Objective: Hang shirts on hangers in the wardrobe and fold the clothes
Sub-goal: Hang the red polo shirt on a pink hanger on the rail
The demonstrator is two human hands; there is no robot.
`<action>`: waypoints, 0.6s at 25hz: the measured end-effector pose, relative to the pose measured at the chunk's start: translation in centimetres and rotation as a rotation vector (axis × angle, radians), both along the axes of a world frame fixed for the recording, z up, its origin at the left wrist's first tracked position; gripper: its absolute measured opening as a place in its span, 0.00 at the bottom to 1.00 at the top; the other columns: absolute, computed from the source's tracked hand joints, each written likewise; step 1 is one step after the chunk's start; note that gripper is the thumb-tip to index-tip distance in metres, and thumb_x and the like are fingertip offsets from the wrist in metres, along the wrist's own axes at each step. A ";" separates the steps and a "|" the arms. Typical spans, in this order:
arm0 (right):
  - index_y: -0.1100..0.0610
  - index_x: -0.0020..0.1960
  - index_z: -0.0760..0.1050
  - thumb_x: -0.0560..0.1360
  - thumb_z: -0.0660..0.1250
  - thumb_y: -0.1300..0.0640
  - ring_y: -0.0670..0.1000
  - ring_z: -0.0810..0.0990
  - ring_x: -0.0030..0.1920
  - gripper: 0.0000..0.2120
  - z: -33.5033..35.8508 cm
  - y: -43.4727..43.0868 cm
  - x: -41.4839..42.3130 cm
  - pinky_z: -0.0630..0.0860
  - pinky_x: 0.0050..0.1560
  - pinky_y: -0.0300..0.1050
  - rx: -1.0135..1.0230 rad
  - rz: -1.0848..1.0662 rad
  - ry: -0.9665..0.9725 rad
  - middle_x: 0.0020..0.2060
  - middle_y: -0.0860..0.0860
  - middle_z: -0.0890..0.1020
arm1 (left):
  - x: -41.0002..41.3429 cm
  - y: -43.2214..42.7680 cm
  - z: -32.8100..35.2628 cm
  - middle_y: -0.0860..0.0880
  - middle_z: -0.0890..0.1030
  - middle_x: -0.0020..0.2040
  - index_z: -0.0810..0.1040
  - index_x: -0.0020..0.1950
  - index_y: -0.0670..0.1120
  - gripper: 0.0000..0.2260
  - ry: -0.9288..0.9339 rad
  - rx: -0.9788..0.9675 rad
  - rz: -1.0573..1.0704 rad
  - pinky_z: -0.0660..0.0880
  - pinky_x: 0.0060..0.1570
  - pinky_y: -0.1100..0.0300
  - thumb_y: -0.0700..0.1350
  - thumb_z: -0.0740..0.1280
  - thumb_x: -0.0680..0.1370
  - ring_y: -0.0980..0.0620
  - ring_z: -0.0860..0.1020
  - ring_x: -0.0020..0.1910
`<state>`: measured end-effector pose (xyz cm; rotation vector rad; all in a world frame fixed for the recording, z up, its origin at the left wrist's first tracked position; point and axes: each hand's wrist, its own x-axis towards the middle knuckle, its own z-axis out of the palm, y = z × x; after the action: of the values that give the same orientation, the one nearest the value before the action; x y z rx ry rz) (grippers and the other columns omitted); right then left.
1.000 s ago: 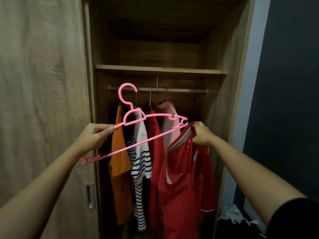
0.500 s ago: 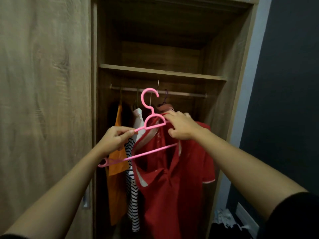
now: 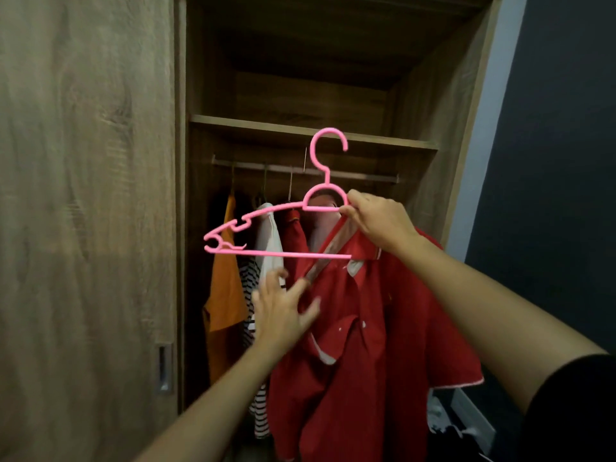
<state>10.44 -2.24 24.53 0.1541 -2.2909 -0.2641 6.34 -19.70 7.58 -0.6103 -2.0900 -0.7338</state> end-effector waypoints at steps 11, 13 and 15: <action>0.56 0.47 0.72 0.72 0.32 0.30 0.57 0.76 0.36 0.39 -2.2 6.9 3.0 0.76 0.35 0.52 0.010 0.036 -0.112 0.42 0.49 0.67 | -6.6 -6.6 4.8 0.55 0.74 0.20 0.80 0.36 0.42 0.06 -0.750 0.096 -0.517 0.66 0.24 0.65 0.32 0.69 0.65 0.62 0.68 0.20; 0.55 0.47 0.72 0.72 0.32 0.30 0.57 0.76 0.36 0.39 -2.9 7.3 2.7 0.76 0.35 0.53 0.026 0.028 -0.131 0.41 0.48 0.66 | -7.1 -7.3 6.5 0.54 0.75 0.23 0.80 0.36 0.44 0.06 -0.750 -0.005 -0.443 0.67 0.25 0.64 0.33 0.70 0.66 0.61 0.70 0.21; 0.56 0.46 0.72 0.73 0.33 0.31 0.56 0.76 0.35 0.38 -3.1 7.6 2.4 0.77 0.34 0.54 0.033 0.047 -0.125 0.40 0.49 0.67 | -7.4 -7.5 7.6 0.51 0.77 0.29 0.81 0.40 0.45 0.11 -0.786 -0.046 -0.412 0.70 0.25 0.68 0.30 0.67 0.70 0.59 0.74 0.26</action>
<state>12.80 5.35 21.39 0.2476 -2.4037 -0.2743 -1.08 -27.21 15.14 -0.8921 -2.7282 -1.3219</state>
